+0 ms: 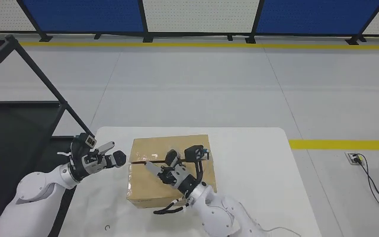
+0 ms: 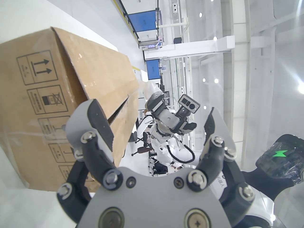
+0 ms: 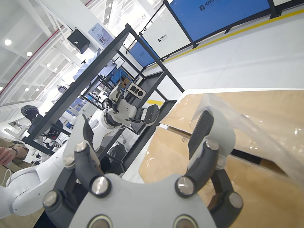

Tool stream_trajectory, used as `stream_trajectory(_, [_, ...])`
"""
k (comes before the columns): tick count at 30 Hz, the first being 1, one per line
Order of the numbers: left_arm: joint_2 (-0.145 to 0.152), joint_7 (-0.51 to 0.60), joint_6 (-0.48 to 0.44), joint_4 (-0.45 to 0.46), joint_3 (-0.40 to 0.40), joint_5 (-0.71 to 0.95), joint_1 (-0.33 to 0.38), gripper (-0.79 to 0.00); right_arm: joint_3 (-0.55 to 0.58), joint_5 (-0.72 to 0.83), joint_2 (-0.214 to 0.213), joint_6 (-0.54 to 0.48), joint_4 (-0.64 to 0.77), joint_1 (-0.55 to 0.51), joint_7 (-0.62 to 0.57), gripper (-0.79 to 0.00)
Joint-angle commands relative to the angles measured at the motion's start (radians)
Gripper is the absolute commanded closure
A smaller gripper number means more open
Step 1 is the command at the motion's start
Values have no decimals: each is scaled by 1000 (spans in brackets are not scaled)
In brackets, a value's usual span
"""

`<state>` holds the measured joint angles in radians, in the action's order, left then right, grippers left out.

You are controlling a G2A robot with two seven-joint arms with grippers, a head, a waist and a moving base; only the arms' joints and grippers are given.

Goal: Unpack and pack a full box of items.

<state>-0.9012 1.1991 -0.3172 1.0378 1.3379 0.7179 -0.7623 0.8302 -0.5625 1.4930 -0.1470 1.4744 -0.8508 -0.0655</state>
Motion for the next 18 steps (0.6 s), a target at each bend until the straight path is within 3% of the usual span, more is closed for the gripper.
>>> stream_trajectory(1, [1, 0, 2, 8, 7, 1, -9, -785, -14, -8, 6, -3, -21, 13, -10, -785])
stream_trajectory(18, [4, 6, 7, 36, 43, 12, -51, -785, -63, -6, 31, -96, -26, 0, -120, -785])
